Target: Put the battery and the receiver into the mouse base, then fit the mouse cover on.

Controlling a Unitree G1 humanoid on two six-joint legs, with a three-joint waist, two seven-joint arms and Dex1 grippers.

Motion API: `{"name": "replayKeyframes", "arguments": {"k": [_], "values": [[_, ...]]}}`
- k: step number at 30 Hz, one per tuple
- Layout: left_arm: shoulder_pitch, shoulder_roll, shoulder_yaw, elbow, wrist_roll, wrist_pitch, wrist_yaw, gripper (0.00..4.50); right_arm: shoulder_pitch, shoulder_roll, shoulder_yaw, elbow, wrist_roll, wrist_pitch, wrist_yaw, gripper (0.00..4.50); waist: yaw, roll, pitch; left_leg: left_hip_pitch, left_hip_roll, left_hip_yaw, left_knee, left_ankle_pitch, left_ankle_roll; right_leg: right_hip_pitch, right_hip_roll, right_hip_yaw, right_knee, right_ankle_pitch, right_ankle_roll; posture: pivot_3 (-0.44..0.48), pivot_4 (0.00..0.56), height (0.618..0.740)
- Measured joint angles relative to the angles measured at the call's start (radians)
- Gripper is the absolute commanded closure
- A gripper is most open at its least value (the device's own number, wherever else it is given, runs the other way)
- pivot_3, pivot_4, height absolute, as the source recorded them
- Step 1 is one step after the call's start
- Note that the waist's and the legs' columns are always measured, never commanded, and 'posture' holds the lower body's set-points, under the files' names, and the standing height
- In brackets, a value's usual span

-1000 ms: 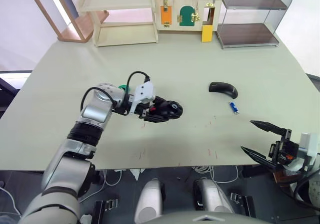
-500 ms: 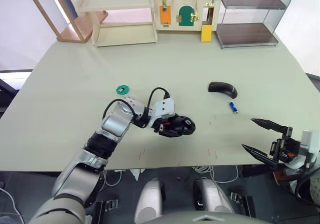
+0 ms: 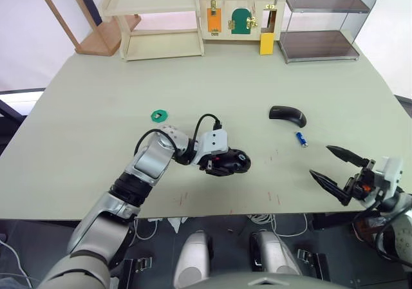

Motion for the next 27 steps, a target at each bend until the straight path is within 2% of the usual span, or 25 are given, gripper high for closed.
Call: {"name": "replayKeyframes", "arguments": {"k": [2,8,12,16,25,27], "values": [[0.0,0.001,0.0,-0.002,0.0,0.01,-0.001,1.57,-0.007,0.009,0.003,-0.009,-0.025,0.033,-0.06,0.0,0.0,0.0,0.0,0.0,0.0,0.0,0.0,0.0,0.0,0.0,0.0,0.0,0.0,0.0,0.0,0.0,0.15,0.74],[-0.02,-0.002,-0.007,-0.004,0.0,0.062,-0.012,1.57,-0.119,0.085,0.067,-0.071,-0.127,0.237,-0.375,0.0,-0.002,0.002,-0.001,0.0,0.0,0.0,0.0,0.0,0.0,0.0,0.0,0.0,0.0,0.0,0.0,0.0,0.15,0.74],[-0.022,-0.002,-0.01,-0.004,0.0,0.064,-0.013,1.57,-0.156,0.095,0.086,-0.075,-0.154,0.294,-0.438,0.0,-0.001,0.002,-0.001,0.0,0.0,0.0,0.0,0.0,0.0,0.0,0.0,0.0,0.0,0.0,0.0,0.0,0.15,0.74],[-0.028,-0.003,-0.011,-0.007,0.003,0.084,-0.02,1.57,-0.25,0.103,0.111,-0.047,-0.213,0.442,-0.568,0.0,-0.003,0.002,-0.001,0.0,0.0,0.0,0.0,0.0,0.0,0.0,0.0,0.0,0.0,0.0,0.0,0.0,0.15,0.74],[-0.03,-0.004,-0.012,-0.027,0.007,0.122,-0.021,1.57,-0.299,0.117,0.179,-0.025,-0.282,0.597,-0.649,0.0,-0.003,0.002,-0.001,-0.001,0.0,-0.001,0.0,0.0,0.0,0.0,0.0,0.0,0.0,0.0,0.0,0.0,0.15,0.74],[-0.029,-0.004,-0.012,-0.029,0.007,0.126,-0.021,1.57,-0.299,0.117,0.18,-0.027,-0.287,0.597,-0.649,0.5,-0.003,0.002,-0.001,-0.001,0.0,-0.001,0.0,0.0,0.0,0.0,0.0,0.0,0.0,0.0,0.001,0.0,0.15,0.74]]}}
